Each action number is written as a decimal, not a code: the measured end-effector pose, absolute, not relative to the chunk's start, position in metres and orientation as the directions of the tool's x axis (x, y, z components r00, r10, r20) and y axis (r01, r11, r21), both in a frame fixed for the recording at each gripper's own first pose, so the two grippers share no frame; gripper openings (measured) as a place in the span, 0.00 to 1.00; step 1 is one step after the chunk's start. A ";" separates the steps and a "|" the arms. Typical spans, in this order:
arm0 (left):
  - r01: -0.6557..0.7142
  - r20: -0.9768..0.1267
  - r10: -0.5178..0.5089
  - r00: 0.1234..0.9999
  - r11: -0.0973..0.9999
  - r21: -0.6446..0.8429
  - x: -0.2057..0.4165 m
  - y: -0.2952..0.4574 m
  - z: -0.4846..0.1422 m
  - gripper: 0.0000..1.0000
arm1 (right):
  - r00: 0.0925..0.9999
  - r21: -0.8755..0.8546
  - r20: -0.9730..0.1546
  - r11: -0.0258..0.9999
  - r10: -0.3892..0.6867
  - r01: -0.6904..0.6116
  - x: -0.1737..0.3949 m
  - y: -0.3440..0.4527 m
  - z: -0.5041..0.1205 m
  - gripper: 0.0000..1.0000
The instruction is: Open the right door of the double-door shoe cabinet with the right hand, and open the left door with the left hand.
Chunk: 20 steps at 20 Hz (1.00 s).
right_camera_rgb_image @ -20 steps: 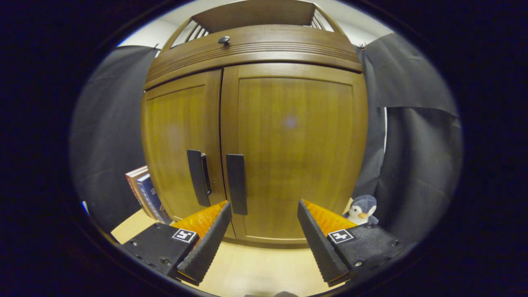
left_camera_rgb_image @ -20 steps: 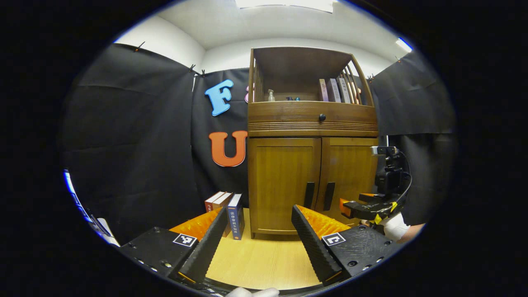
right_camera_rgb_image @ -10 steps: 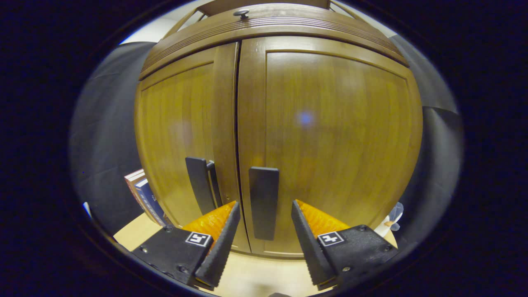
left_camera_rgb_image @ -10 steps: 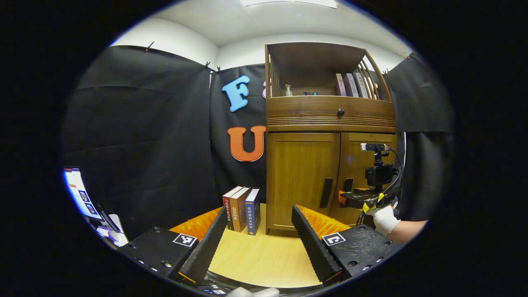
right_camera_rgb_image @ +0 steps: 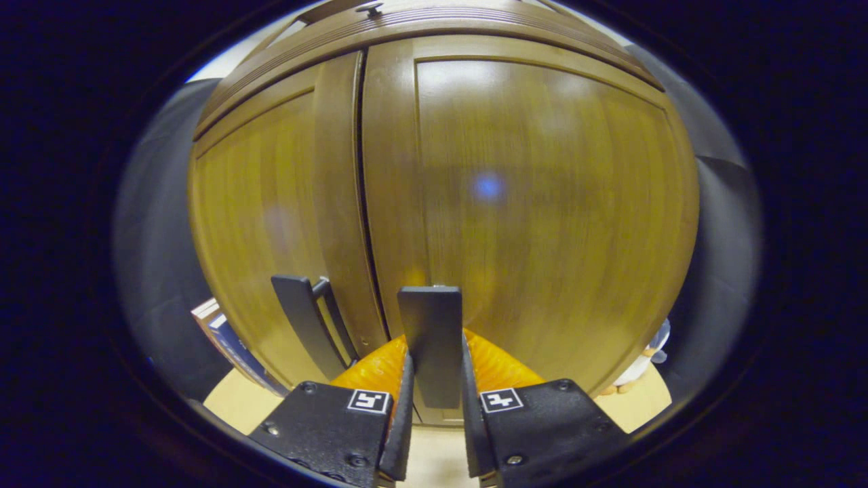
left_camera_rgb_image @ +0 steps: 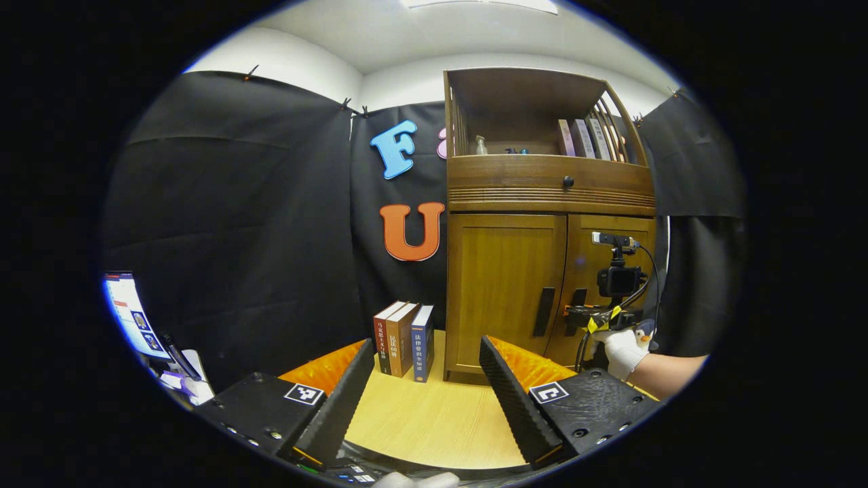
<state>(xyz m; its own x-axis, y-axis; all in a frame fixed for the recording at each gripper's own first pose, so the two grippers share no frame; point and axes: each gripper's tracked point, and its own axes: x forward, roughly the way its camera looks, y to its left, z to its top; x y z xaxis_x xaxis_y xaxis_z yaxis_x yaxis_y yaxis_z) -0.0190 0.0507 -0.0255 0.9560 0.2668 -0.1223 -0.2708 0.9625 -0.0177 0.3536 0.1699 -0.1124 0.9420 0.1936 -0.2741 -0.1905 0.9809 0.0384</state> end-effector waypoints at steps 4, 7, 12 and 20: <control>-0.244 -0.108 0.239 0.965 0.969 -0.036 -0.022 0.054 -0.027 0.94 | 0.930 0.036 -0.296 0.975 0.220 -0.220 0.351 0.171 -0.115 0.33; -0.216 -0.099 0.211 0.973 0.976 -0.041 -0.025 0.054 -0.027 0.94 | 0.920 0.046 -0.312 0.971 0.237 -0.234 0.344 0.169 -0.116 0.32; -0.171 -0.083 0.168 0.982 0.985 -0.036 -0.033 0.055 -0.026 0.95 | 0.919 0.036 -0.312 0.969 0.242 -0.243 0.317 0.160 -0.116 0.30; -0.112 -0.082 0.109 0.991 0.993 -0.037 -0.037 0.054 -0.032 0.95 | 0.925 0.042 -0.281 0.967 0.255 -0.253 0.264 0.131 -0.117 0.29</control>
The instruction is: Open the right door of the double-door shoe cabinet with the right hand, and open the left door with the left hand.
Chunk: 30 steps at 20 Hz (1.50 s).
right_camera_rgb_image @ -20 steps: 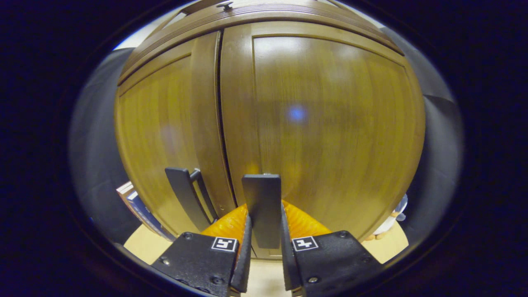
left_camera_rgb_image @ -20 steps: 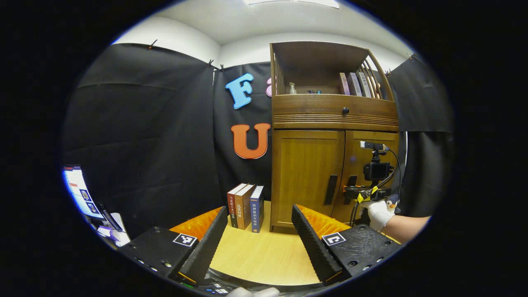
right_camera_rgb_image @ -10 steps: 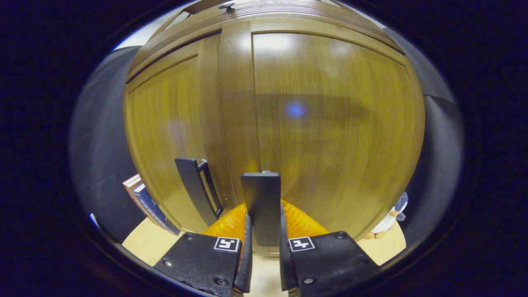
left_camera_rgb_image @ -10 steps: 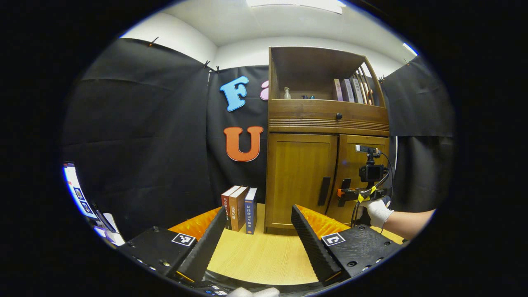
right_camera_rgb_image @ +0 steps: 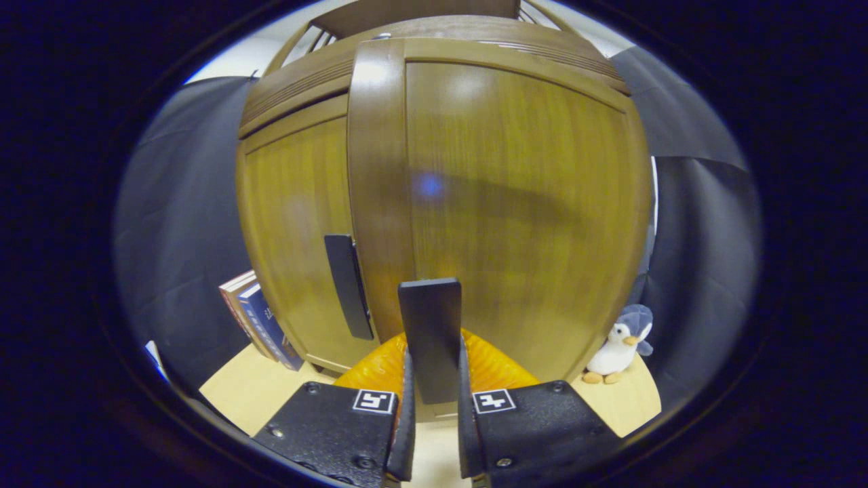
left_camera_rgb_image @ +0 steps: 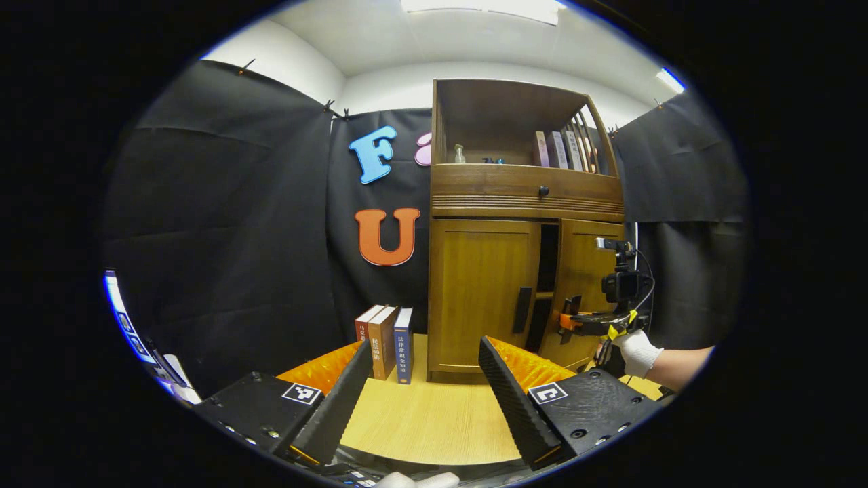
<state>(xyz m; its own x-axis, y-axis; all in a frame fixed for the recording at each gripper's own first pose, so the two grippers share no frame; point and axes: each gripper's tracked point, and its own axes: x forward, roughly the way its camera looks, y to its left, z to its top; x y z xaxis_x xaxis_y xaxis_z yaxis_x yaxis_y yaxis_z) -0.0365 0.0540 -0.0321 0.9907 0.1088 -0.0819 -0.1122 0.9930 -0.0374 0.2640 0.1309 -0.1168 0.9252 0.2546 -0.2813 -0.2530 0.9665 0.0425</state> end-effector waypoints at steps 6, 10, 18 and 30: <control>-0.050 -0.081 0.046 0.996 0.998 -0.039 -0.034 0.047 -0.036 0.95 | 0.931 0.050 -0.281 0.973 0.232 -0.228 0.226 0.103 -0.117 0.28; 0.005 -0.074 -0.008 0.997 0.999 -0.042 -0.033 0.038 -0.037 0.95 | 0.940 0.044 -0.278 0.980 0.197 -0.192 0.203 0.078 -0.117 0.27; 0.122 -0.074 -0.125 0.989 0.991 -0.046 -0.026 0.009 -0.044 0.95 | 0.960 0.040 -0.269 0.997 0.080 -0.072 0.164 0.009 -0.114 0.18; 0.219 -0.079 -0.222 0.972 0.975 -0.042 -0.014 -0.051 -0.039 0.95 | 0.961 0.077 -0.278 0.996 -0.012 0.035 0.150 -0.093 -0.112 0.04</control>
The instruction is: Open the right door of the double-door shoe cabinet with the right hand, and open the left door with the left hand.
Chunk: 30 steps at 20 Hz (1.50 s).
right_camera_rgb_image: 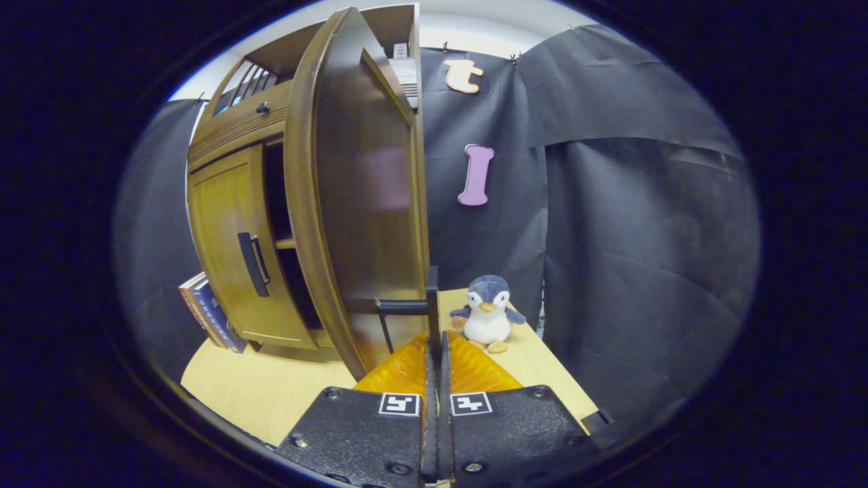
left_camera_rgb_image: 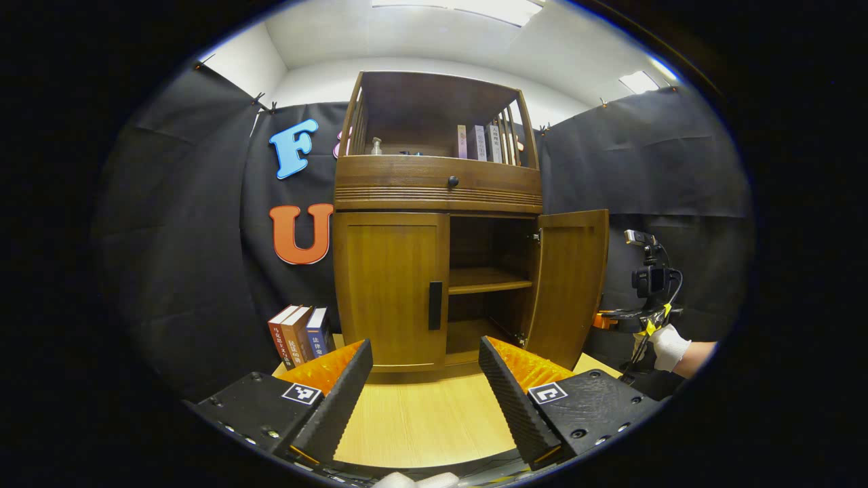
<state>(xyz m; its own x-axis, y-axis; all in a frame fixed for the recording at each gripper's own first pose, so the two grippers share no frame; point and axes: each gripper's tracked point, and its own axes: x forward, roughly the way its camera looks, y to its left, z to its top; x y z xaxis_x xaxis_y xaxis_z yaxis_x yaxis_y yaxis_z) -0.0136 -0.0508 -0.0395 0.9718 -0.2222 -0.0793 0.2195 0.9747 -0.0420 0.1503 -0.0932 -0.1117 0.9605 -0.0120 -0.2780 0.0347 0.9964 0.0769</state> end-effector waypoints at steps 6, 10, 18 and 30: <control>0.180 -0.073 -0.184 0.980 0.981 -0.066 -0.004 -0.100 -0.030 0.95 | 0.946 0.076 -0.309 0.994 0.093 -0.072 0.156 -0.123 -0.112 0.04; 0.127 -0.071 -0.133 0.989 0.989 -0.072 -0.003 -0.130 -0.023 0.95 | 0.930 0.082 -0.326 0.985 0.172 -0.153 0.163 -0.144 -0.108 0.04; -0.001 -0.108 -0.006 0.994 0.998 -0.062 -0.029 -0.151 -0.035 0.95 | 0.880 0.044 -0.351 0.945 0.320 -0.325 0.168 -0.158 -0.108 0.04; -0.007 -0.119 0.000 0.993 0.998 -0.065 -0.027 -0.129 -0.032 0.95 | 0.940 -0.027 -0.251 0.969 0.231 -0.245 0.130 -0.201 -0.068 0.61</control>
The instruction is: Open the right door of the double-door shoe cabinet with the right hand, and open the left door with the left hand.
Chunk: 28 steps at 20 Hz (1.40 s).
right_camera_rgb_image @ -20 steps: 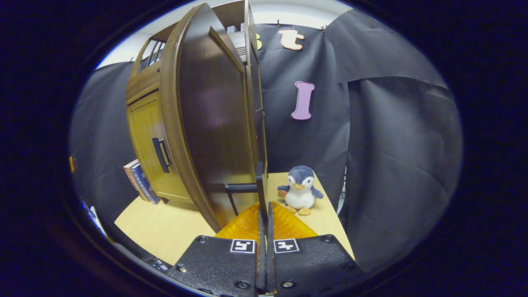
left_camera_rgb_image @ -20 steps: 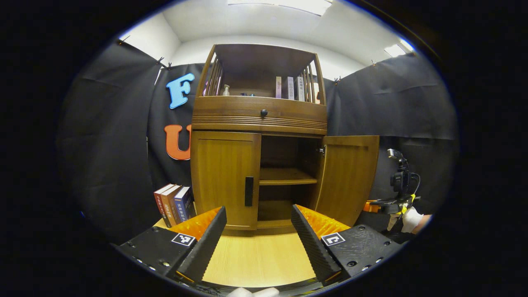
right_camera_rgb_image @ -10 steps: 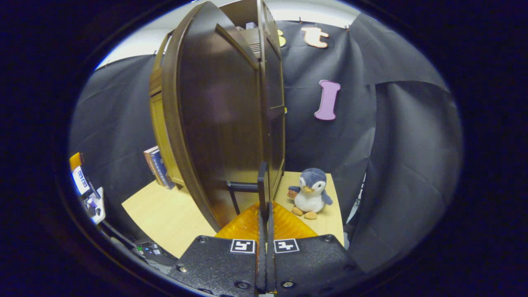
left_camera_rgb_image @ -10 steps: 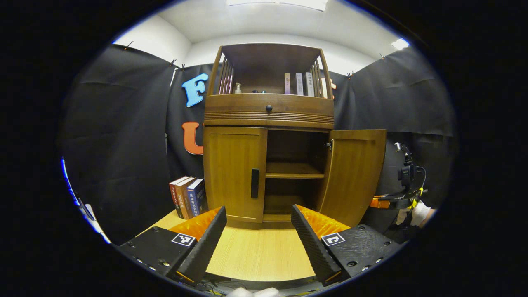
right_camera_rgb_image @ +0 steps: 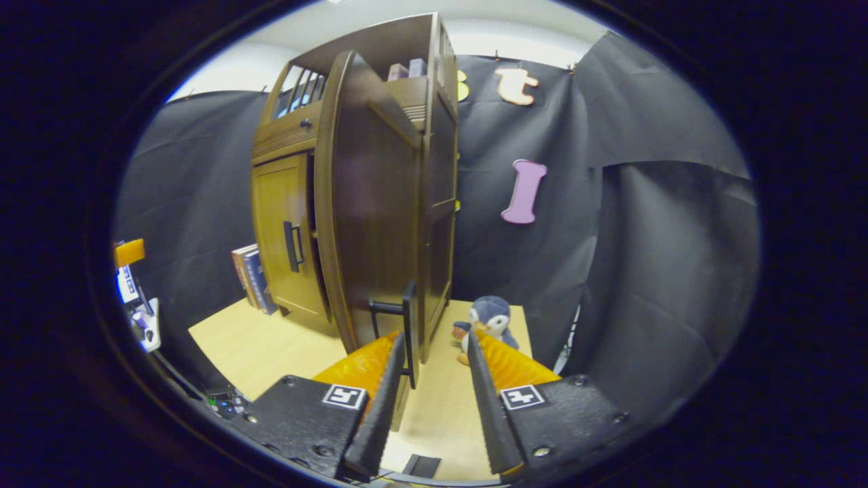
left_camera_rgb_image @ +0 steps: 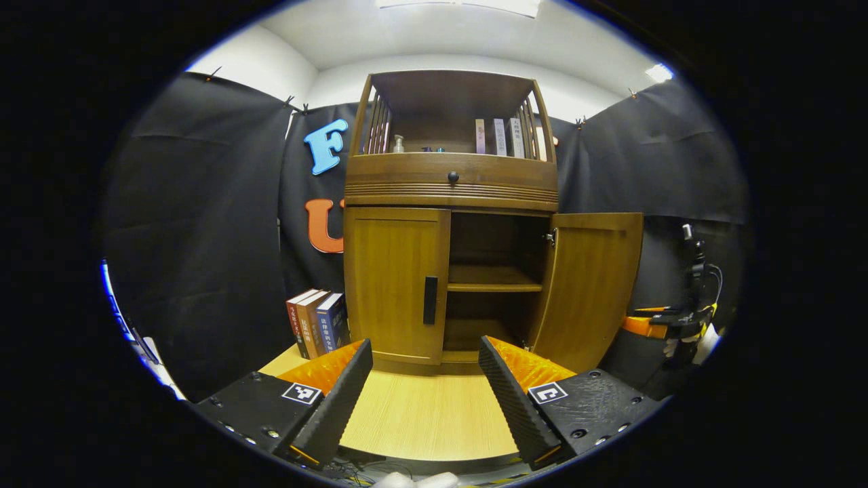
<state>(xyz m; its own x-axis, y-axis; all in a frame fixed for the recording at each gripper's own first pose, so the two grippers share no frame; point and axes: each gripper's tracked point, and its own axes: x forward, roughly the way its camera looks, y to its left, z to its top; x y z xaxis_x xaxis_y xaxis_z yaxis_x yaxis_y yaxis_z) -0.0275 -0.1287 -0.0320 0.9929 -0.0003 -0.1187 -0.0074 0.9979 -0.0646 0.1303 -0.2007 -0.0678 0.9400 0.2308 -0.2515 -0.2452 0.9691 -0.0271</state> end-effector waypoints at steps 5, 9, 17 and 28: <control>0.048 -0.099 -0.054 0.994 0.997 -0.063 -0.013 -0.112 -0.028 0.95 | 0.976 -0.016 -0.184 0.992 0.120 -0.125 0.095 -0.202 -0.023 0.85; 0.072 -0.091 -0.076 0.993 0.996 -0.049 -0.004 -0.088 -0.030 0.95 | 0.988 -0.014 -0.125 0.995 0.091 -0.094 0.071 -0.174 0.015 0.96; 0.136 -0.089 -0.138 0.986 0.990 -0.024 0.019 -0.038 -0.044 0.95 | 0.998 0.000 -0.044 0.999 0.048 -0.049 0.046 -0.066 0.029 1.00; 0.132 -0.138 -0.139 0.981 0.989 -0.060 0.084 -0.032 -0.088 0.95 | 0.991 -0.067 -0.124 0.996 0.055 -0.064 0.043 0.035 -0.036 1.00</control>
<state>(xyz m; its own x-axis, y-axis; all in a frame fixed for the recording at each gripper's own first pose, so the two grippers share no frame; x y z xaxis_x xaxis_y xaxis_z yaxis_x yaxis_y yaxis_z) 0.0836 -0.0322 -0.0881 0.9807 -0.1391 -0.1377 0.1319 0.9894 -0.0603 0.0430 0.0348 -0.0358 0.9907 0.0550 -0.1243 -0.0636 0.9958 -0.0666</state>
